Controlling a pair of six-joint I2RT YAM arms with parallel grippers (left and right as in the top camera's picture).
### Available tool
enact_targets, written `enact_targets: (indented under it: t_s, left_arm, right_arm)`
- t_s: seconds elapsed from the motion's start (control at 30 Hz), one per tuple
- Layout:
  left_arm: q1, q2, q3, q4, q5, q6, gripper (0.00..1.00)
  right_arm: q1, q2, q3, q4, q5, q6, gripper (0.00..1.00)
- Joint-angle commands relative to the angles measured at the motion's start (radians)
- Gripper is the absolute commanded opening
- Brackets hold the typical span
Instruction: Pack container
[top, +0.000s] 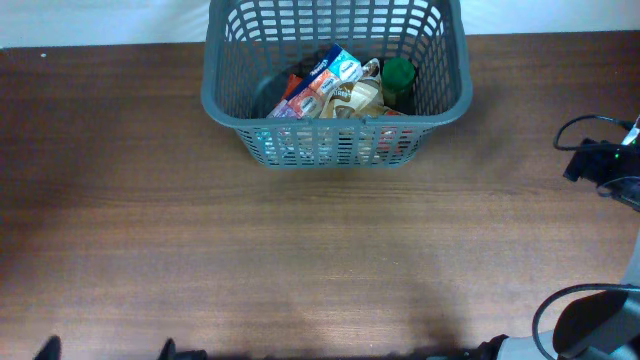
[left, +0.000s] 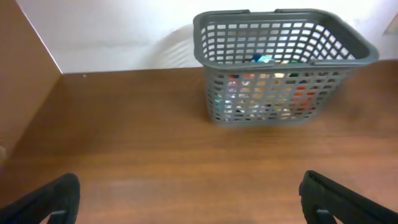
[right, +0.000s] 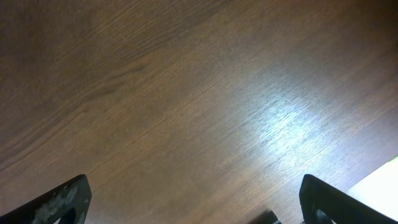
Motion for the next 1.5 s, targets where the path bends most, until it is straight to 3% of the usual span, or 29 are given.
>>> enact_targets:
  t_s: [0.0, 0.17, 0.6, 0.8, 0.9, 1.13, 1.47]
  left_arm:
    - [0.005, -0.036, -0.058, 0.035, 0.018, -0.168, 0.99]
    - [0.005, -0.038, -0.095, 0.076, 0.018, -0.399, 0.99]
    - [0.005, -0.038, -0.114, 0.039, 0.013, -0.406, 0.99]
    - [0.005, -0.038, -0.267, 0.063, 0.014, -0.326, 0.99]
    - [0.005, -0.038, -0.357, 0.153, 0.018, -0.286, 0.99]
    - [0.005, -0.038, -0.554, 0.5, 0.243, 0.1, 0.99]
    - [0.005, -0.038, -0.745, 0.6, 0.285, 0.15, 0.99]
  right_arm:
    - [-0.004, -0.006, -0.004, 0.003, 0.012, 0.007, 0.99]
    - [-0.004, -0.006, -0.004, 0.003, 0.012, 0.007, 0.99]
    - [-0.004, -0.006, -0.004, 0.003, 0.012, 0.007, 0.99]
    - [-0.004, -0.006, -0.004, 0.003, 0.012, 0.007, 0.99]
    - [-0.004, -0.006, -0.004, 0.003, 0.013, 0.007, 0.99]
    - [-0.004, -0.006, -0.004, 0.003, 0.013, 0.007, 0.99]
    - [-0.004, -0.006, -0.004, 0.003, 0.013, 0.007, 0.99]
